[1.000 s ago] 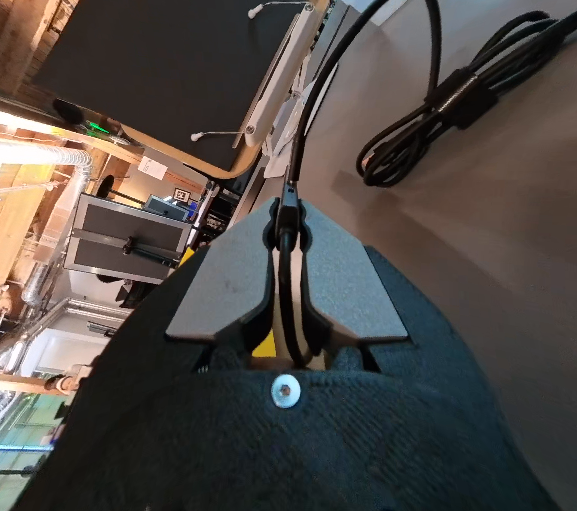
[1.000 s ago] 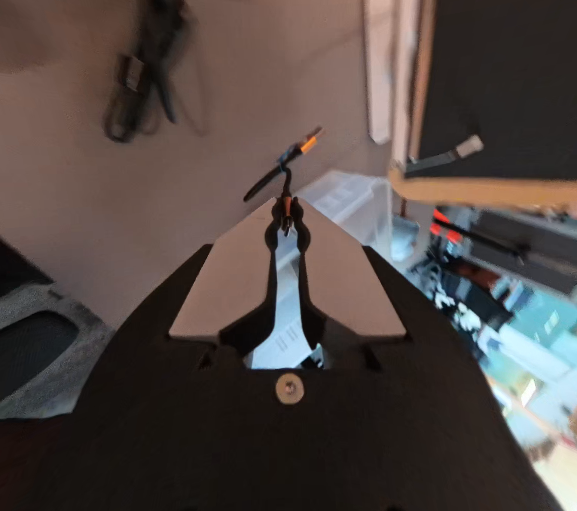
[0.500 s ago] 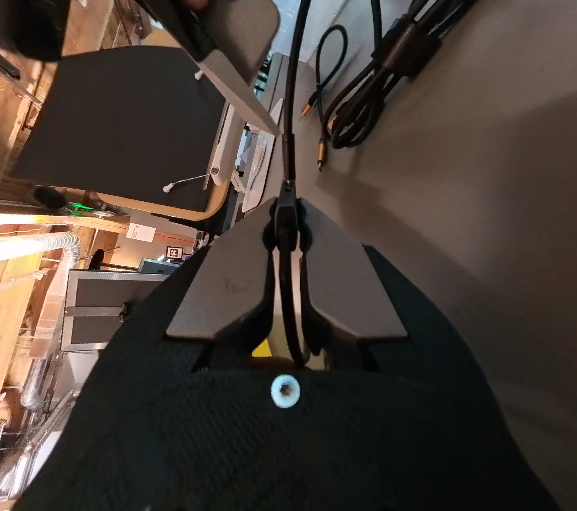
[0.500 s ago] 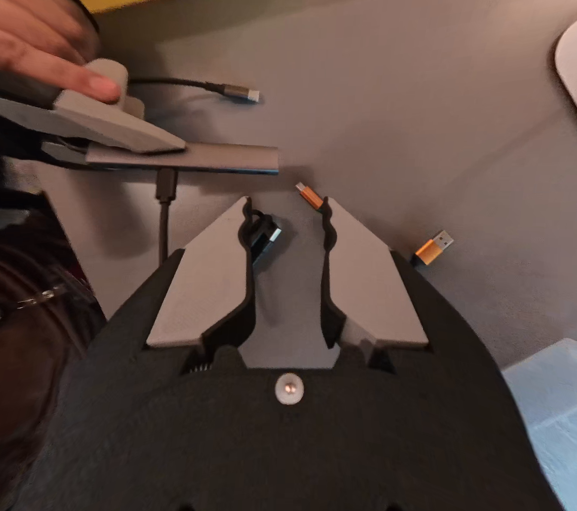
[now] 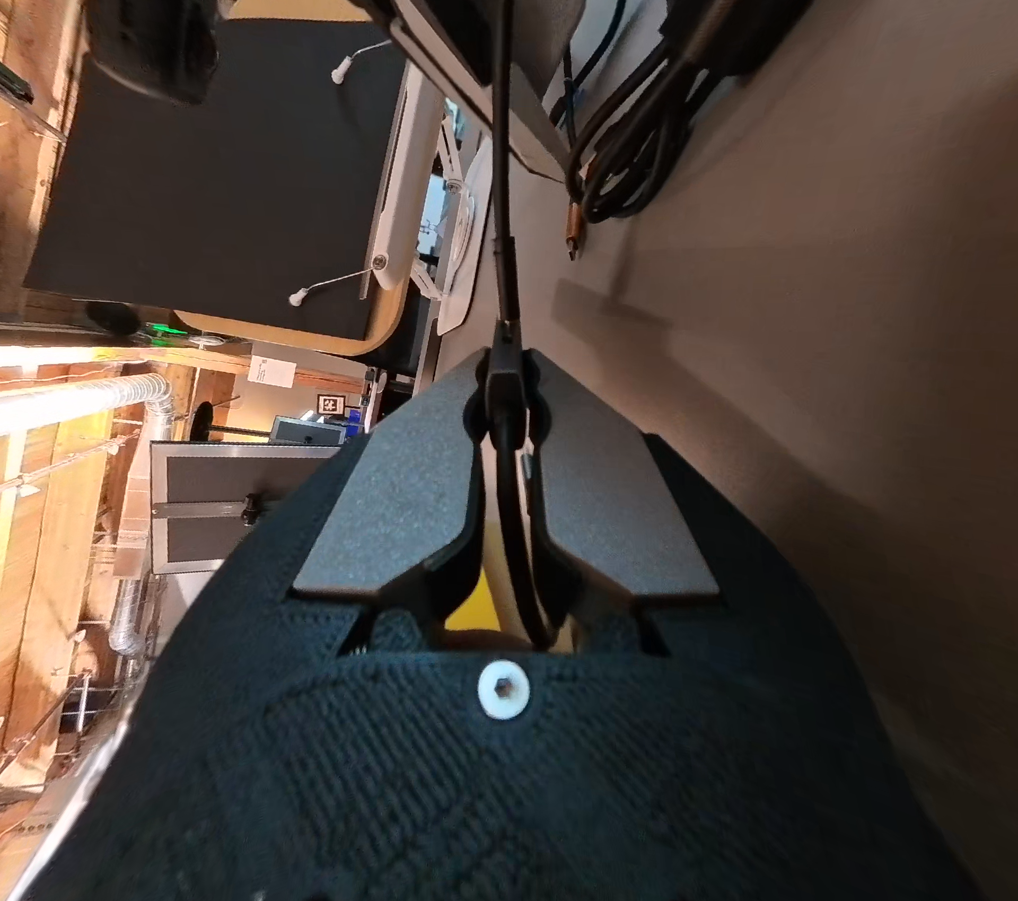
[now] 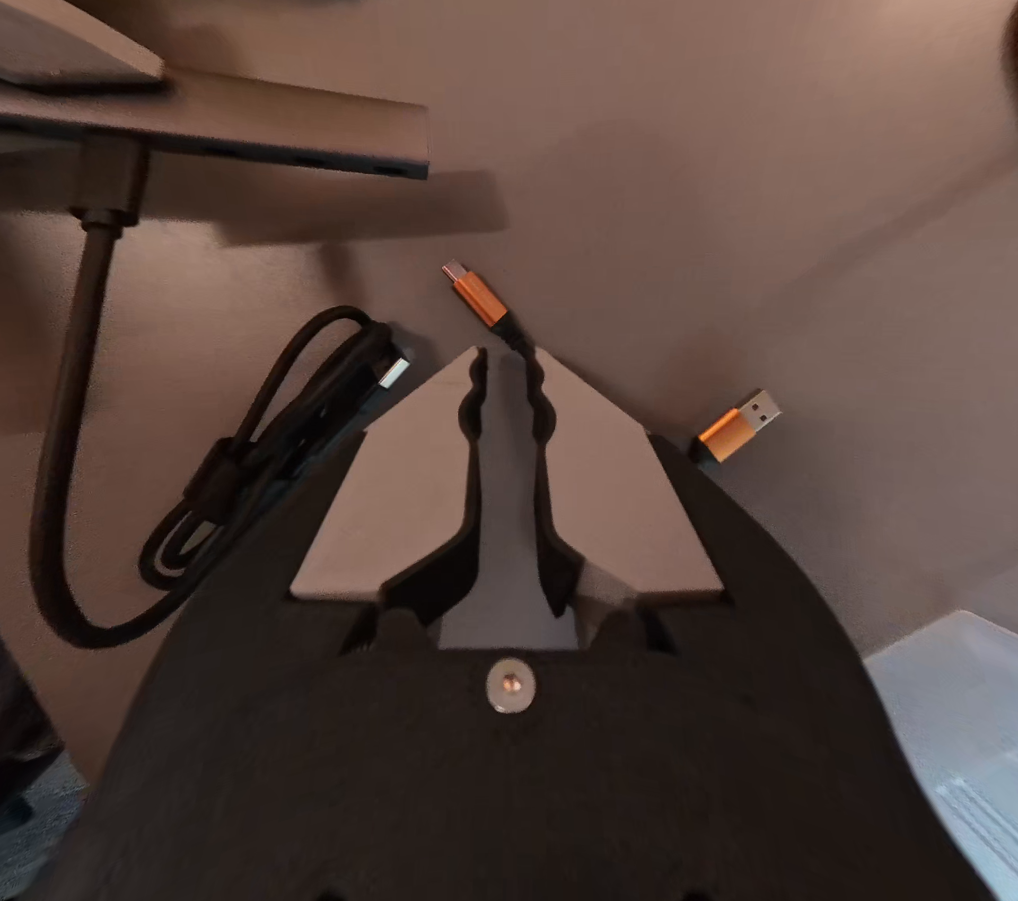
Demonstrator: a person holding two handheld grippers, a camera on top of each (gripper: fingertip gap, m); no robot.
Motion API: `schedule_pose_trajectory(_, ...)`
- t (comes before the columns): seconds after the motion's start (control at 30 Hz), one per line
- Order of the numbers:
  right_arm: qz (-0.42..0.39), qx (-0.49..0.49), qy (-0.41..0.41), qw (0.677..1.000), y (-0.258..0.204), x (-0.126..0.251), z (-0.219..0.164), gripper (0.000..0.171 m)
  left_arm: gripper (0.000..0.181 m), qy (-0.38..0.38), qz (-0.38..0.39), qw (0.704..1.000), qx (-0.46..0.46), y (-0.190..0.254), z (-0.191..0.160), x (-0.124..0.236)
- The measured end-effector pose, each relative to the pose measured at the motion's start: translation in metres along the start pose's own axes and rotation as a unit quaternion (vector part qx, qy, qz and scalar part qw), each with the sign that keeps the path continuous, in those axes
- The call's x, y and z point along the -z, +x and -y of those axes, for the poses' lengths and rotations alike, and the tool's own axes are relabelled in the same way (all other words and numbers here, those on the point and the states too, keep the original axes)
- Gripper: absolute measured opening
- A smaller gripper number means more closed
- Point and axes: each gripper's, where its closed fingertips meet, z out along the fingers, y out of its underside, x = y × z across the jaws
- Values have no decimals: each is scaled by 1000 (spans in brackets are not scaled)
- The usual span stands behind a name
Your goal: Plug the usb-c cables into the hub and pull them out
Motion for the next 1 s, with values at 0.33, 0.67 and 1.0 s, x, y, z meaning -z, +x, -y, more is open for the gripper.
schedule_pose_trajectory(0.33, 103, -23, 25, 994, -2, -3, 2, 15, 8, 5, -7, 1000, 14, 2, 2, -1)
schedule_pose_trajectory(0.67, 211, -52, 74, 973, -11, -5, 8, 13, 8, 11, -12, 1000, 23, 3, 4, 0)
schedule_pose_trajectory(1.0, 182, 38, 102, 977, -9, -6, 16, 17, 7, 13, -13, 1000, 24, 4, 5, 0)
